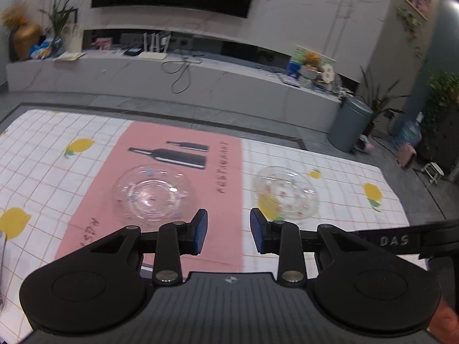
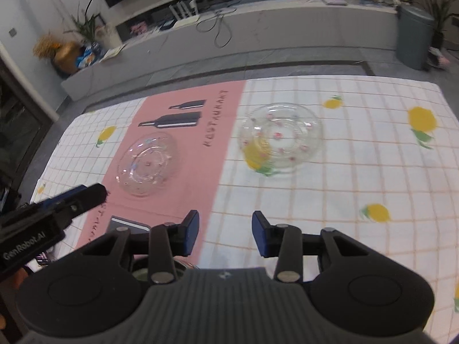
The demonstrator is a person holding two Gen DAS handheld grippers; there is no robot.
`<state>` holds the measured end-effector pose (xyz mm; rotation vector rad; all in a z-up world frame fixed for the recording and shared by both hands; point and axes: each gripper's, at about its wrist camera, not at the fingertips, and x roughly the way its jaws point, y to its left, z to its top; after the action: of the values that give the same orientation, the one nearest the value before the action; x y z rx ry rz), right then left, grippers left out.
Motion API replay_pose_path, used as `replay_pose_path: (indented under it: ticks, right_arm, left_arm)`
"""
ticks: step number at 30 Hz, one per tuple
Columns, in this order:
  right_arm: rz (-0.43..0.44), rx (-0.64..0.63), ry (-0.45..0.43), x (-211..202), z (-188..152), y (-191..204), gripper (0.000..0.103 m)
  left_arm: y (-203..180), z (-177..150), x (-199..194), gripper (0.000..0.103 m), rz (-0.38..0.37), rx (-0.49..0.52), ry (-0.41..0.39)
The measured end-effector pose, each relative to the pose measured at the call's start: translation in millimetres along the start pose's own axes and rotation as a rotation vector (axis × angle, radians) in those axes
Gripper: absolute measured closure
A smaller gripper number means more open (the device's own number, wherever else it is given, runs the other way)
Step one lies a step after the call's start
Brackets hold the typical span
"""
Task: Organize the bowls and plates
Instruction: 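Move both grippers to the large clear glass plate and close on its rim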
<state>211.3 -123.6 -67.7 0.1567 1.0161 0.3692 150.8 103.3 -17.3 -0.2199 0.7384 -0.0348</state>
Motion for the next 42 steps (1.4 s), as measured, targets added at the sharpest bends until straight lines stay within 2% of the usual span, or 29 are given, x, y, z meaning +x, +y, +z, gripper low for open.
replay_pose_path:
  ticks: [1,2,4,8,13,22,30,31,34,36,38,42]
  right_arm:
    - [0.009,-0.004,0.013,5,6,5,0.062]
    - [0.017,-0.011,0.025,11,11,10,0.057]
    - [0.023,-0.026,0.043,24,20,21,0.049]
    - [0.031,-0.053,0.091,52,36,41,0.048]
    - [0.033,-0.051,0.175,99,54,58,0.048]
    - [0.086,0.011,0.254,172,80,71,0.049]
    - [0.075,0.03,0.249,217,92,76,0.052]
    - [0.072,0.03,0.251,222,93,75,0.053]
    - [0.066,0.02,0.243,233,96,74,0.055]
    - [0.056,0.008,0.241,239,97,73,0.056]
    - [0.062,0.005,0.245,245,97,73,0.063]
    - [0.096,-0.01,0.224,249,100,74,0.065]
  left_arm:
    - [9,1,2,0.062,0.009,-0.017,0.0]
    - [16,3,5,0.056,0.01,-0.037,0.003]
    - [35,7,12,0.051,-0.007,-0.089,0.012]
    - [69,12,31,0.041,0.0,-0.175,0.038]
    - [109,14,56,0.041,-0.008,-0.277,0.068]
    - [166,15,92,0.044,0.002,-0.385,0.061]
    - [195,8,121,0.049,0.011,-0.449,0.07]
    - [197,7,124,0.051,0.011,-0.451,0.069]
    - [203,3,135,0.066,0.027,-0.465,0.089]
    - [206,1,138,0.066,0.033,-0.473,0.085]
    - [206,0,141,0.066,0.028,-0.466,0.081]
    - [206,0,146,0.07,0.038,-0.455,0.067]
